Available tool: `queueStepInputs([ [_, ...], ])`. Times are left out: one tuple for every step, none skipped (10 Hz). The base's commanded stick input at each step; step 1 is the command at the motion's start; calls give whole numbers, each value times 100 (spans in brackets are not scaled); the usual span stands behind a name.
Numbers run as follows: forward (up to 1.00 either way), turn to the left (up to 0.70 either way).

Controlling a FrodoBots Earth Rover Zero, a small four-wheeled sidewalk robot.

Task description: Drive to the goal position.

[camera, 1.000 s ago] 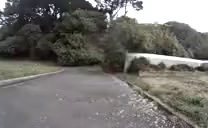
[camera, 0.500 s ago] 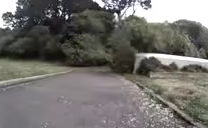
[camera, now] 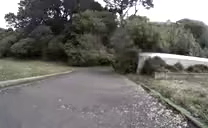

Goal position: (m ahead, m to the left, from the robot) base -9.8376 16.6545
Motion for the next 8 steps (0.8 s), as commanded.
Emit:
queueStepInputs([
  [50,0],
  [50,0],
  [50,0],
  [50,0],
  [50,0],
  [50,0],
  [50,0],
  [50,0],
])
